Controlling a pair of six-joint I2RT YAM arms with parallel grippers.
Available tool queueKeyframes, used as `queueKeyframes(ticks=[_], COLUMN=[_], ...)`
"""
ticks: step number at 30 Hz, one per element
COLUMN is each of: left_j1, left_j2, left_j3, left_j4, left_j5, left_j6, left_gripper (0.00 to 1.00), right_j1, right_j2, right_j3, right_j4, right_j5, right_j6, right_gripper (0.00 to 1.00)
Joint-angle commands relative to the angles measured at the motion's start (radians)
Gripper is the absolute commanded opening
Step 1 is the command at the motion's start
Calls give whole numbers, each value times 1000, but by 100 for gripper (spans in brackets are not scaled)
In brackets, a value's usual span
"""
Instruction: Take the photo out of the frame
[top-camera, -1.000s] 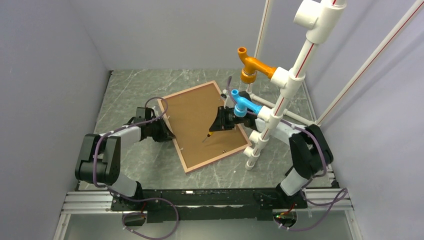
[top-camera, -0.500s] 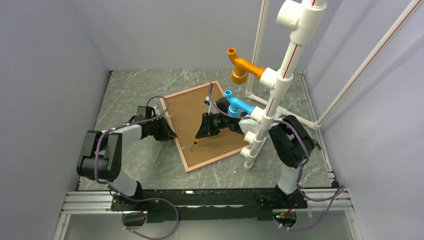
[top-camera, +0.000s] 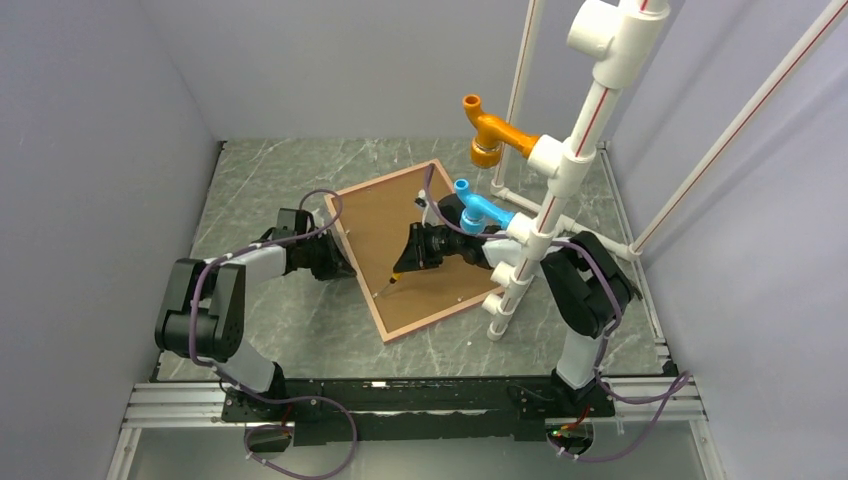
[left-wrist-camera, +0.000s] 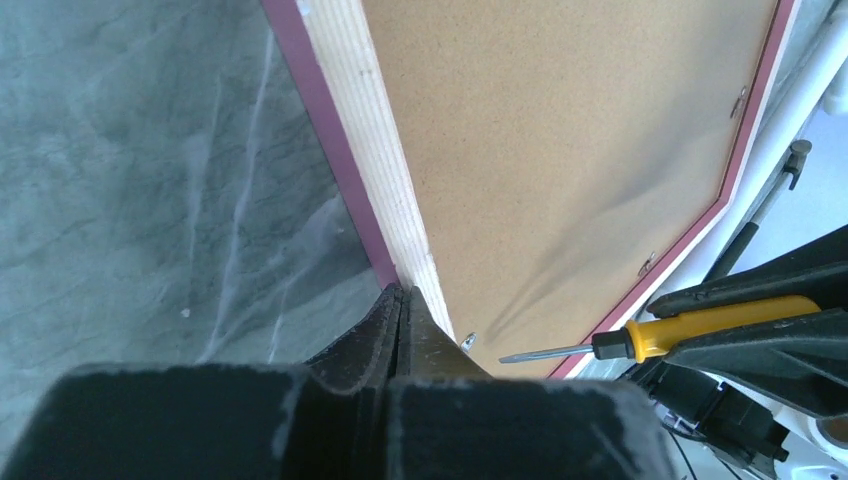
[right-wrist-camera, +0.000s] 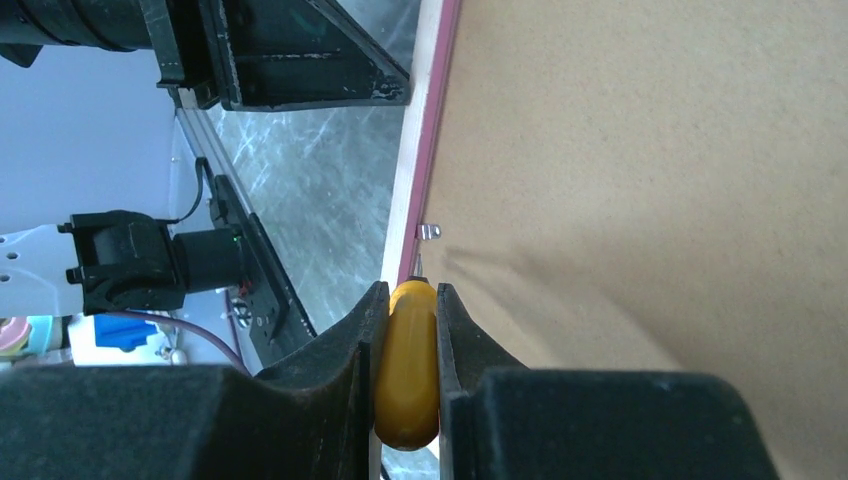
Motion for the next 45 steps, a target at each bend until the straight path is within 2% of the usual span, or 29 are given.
queueKeyframes(ticks=[1, 3, 8, 14, 25, 45], left_j1=[-18, -22, -43, -51, -73, -75], left_j2=[6, 15, 61, 101, 112, 96], left_j3=[32, 36, 84, 114, 142, 112], left_j4=[-14, -14, -26, -25, -53, -34], left_j5=[16, 19, 33, 30, -2, -2], left_j6=[26, 28, 41, 28, 15, 9], left_gripper=[0, 0, 0, 0, 0, 0], right_j1=[-64, -106, -140, -149, -106, -47], right_j2=[-96, -102, -28, 38, 169, 194], right_j3=[-39, -42, 86, 147, 268, 259], right_j4=[51, 49, -135, -95, -191, -221], right_j5=[-27, -70, -152, -250, -232, -183], right_j6=[5, -5, -159, -167, -231, -241], right_gripper=[0, 0, 0, 0, 0, 0])
